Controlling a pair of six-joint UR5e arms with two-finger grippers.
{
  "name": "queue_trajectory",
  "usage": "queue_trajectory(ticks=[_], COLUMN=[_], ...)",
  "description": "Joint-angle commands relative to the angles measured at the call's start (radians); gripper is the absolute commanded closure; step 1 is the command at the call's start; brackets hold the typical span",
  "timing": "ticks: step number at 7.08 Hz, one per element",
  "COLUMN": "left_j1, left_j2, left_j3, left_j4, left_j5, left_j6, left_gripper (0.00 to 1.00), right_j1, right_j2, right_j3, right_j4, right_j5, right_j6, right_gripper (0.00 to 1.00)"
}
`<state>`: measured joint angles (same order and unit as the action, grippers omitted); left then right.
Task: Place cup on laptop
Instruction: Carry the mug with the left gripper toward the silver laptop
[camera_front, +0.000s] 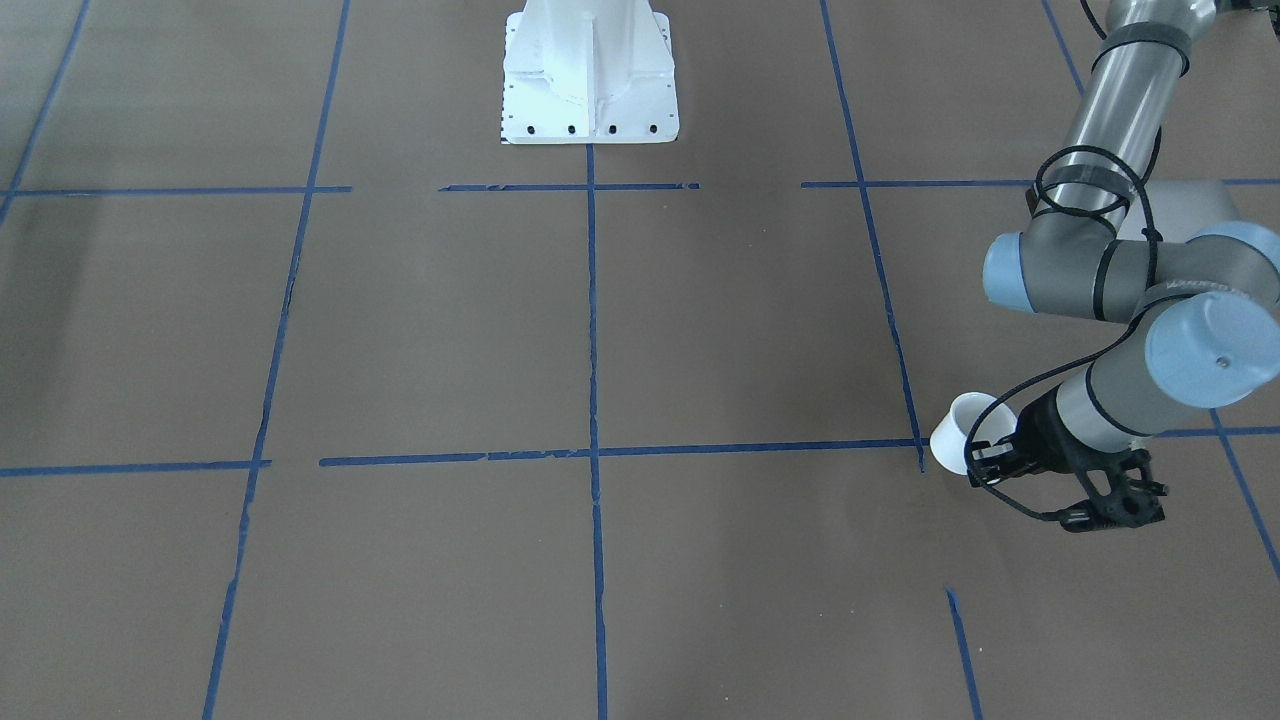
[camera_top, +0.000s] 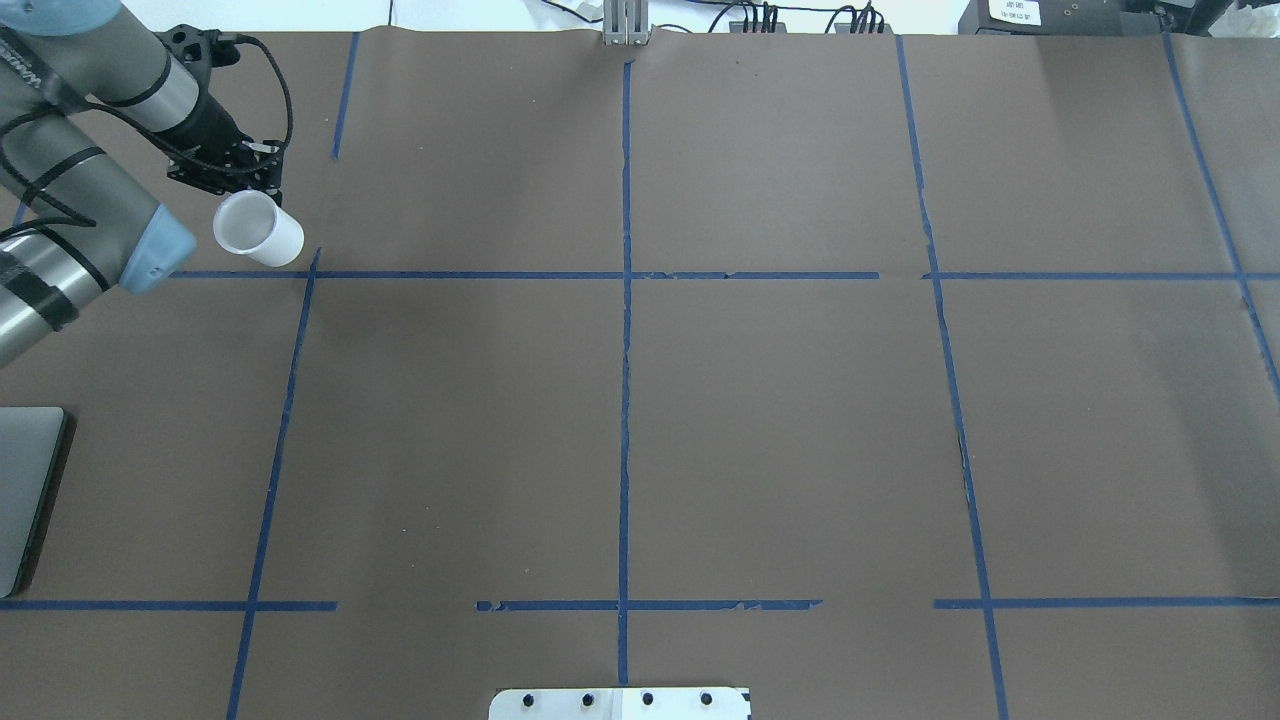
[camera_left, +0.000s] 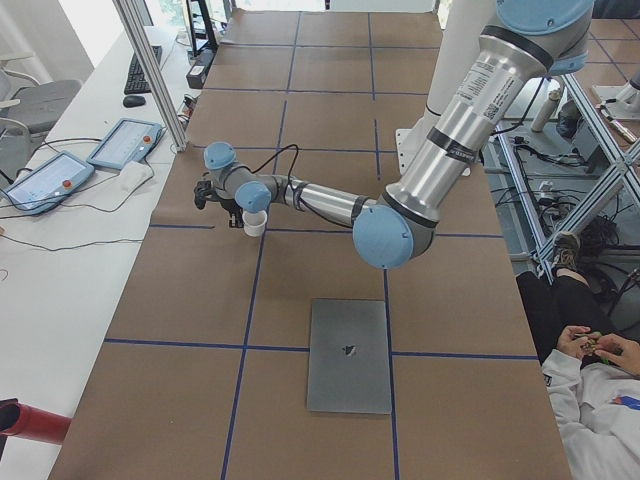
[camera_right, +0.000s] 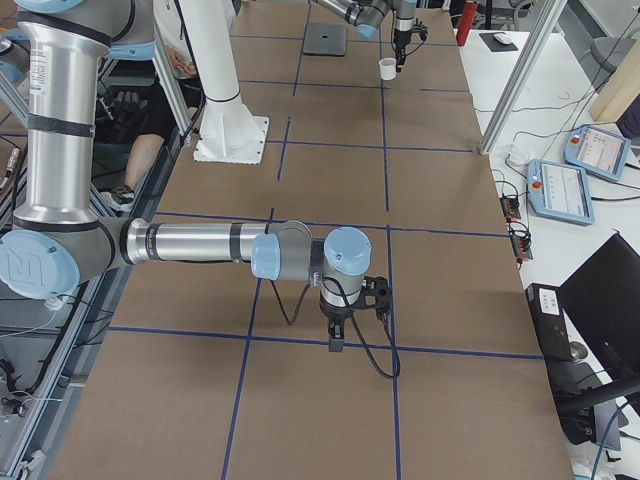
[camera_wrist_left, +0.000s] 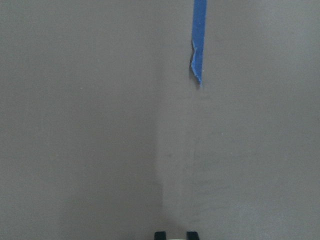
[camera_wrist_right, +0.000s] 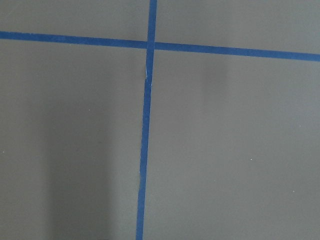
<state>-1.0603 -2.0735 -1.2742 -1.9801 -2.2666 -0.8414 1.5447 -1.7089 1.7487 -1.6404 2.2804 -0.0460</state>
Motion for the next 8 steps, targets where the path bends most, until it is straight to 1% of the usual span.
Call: queue_trajectory(ticks=[1,2,3,4,5,6,7,8], left_j1=[-0.023,-0.026,-0.027,-0.043,-0.056,-0.091,-0.113,-0.116], left_j2=[0.207,0.383,0.505,0.604,0.721,0.775,0.792,0.799], left_j3=[-0.205,-0.326,-0.371,-0.393,-0.393,-0.39,-0.364,-0.363], left_j4=[-0.006,-0.009,-0.014,-0.023,-0.105,-0.156,-0.161,-0.163], left_j5=[-0.002,-0.001,-0.001,-0.001,-0.002,-0.001,0.001,0.001], left_j6=[0.043,0.167,0.188,0.197,0.276,0.284,0.286,0.291], left_gripper=[1.0,1.0,1.0,1.0,1.0,1.0,1.0,1.0], right_j1=[0.0,0.0,0.0,0.0,0.0,0.0,0.0,0.0], right_j2=[0.0,0.0,0.0,0.0,0.0,0.0,-0.002,-0.002], right_j3=[0.0,0.0,0.0,0.0,0.0,0.0,0.0,0.0], right_j4=[0.001,-0.001,0.001,0.001,0.001,-0.001,0.001,0.001], right_j5=[0.001,0.001,0.001,0.001,-0.001,-0.001,0.001,0.001], right_j6=[0.0,0.0,0.0,0.0,0.0,0.0,0.0,0.0], right_gripper=[0.0,0.0,0.0,0.0,0.0,0.0,0.0,0.0])
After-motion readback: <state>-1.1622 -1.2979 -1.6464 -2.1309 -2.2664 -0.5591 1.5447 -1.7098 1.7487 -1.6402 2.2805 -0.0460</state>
